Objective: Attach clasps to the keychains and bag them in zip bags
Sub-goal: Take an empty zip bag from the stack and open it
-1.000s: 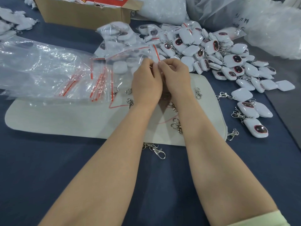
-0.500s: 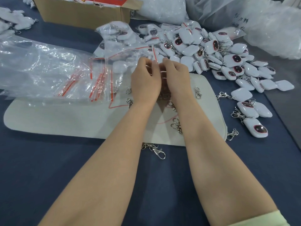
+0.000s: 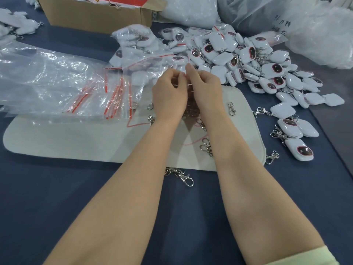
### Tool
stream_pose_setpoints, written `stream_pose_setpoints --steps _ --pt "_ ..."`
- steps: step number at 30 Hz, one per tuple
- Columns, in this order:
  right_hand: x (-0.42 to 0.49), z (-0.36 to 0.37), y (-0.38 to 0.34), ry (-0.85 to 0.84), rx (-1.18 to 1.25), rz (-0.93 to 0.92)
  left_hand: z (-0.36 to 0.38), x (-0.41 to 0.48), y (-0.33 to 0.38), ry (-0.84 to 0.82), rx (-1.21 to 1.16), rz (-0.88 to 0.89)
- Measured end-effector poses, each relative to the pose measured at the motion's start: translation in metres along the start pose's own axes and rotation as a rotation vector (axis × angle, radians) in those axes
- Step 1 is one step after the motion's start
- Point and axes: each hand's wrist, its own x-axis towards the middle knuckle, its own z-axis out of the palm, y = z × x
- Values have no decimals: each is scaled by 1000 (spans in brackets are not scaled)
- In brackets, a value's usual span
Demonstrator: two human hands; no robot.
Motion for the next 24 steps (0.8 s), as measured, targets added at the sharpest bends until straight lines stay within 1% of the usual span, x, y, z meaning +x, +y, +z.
stream_pose_setpoints --steps 4,10,12,17,24 --pt "-1 -2 1 -10 45 0 0 0 0 2 -4 25" --pt "-4 -8 -3 -39 302 54 3 -4 2 -26 -60 24" --pt "-4 -8 -3 -49 294 57 3 -5 1 -32 -39 38" --pt "-3 -6 -4 1 242 69 0 -4 2 -45 19 78" --pt "-3 -3 -3 6 239 72 -1 -2 2 -31 72 47"
